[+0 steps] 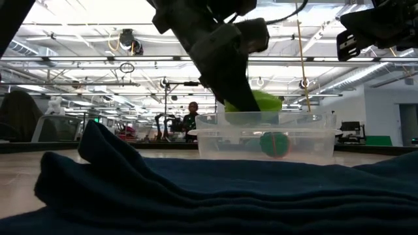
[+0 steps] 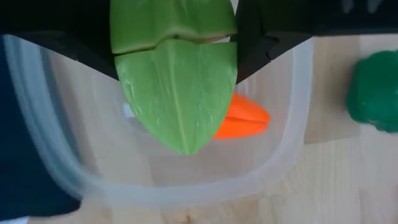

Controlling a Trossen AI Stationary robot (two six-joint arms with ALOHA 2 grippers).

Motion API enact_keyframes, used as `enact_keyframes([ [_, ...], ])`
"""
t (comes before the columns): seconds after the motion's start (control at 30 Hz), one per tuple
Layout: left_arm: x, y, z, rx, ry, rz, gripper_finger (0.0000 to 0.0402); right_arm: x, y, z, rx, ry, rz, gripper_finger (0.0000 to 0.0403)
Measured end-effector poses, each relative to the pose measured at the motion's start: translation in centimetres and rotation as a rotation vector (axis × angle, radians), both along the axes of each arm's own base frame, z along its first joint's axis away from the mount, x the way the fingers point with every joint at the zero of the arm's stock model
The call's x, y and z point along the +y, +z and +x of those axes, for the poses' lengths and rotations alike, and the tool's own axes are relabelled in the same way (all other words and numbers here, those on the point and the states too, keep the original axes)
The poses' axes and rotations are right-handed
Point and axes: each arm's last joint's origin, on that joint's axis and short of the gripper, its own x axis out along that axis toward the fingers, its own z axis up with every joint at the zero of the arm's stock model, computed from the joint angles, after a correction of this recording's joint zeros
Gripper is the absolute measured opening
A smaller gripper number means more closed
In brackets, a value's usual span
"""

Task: Pick and placing Produce into tupperware
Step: Put the green starfruit into the transparent bin

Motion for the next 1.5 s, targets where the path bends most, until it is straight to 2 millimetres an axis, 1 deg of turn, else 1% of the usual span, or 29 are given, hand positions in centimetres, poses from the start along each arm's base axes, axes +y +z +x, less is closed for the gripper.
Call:
enact_keyframes([
  [0.1, 0.0, -0.4, -0.2, 0.031, 0.004, 0.002, 0.0241, 0.0, 0.0, 0.0, 0.000, 0.000, 0.003, 0.0000],
  [0.37, 0.1, -0.6, -0.2, 0.045, 0.055, 0.000, 0.0221, 0.0, 0.0, 0.0, 0.000, 0.000, 0.003, 0.0000],
  [0.6, 0.1, -0.6, -0.2, 0.050, 0.079, -0.013, 0.0240, 0.0, 0.0, 0.0, 0.000, 0.000, 0.003, 0.0000],
  [0.9, 0.2, -0.6, -0.2, 0.055, 0.153, -0.032, 0.0222, 0.0, 0.0, 0.0, 0.000, 0.000, 0.003, 0.0000],
  [1.07, 0.1, -0.6, -0.2, 0.064, 0.212, -0.068, 0.0234, 0.0, 0.0, 0.0, 0.000, 0.000, 0.003, 0.0000],
  [1.3, -0.7, -1.4, -0.7, 0.083, 0.206, -0.057, 0.0240, 0.0, 0.0, 0.0, 0.000, 0.000, 0.002, 0.0000],
  [1.5, -0.7, -1.4, -0.8, 0.080, 0.205, -0.045, 0.0240, 0.0, 0.0, 0.0, -0.001, 0.000, -0.002, 0.0000],
])
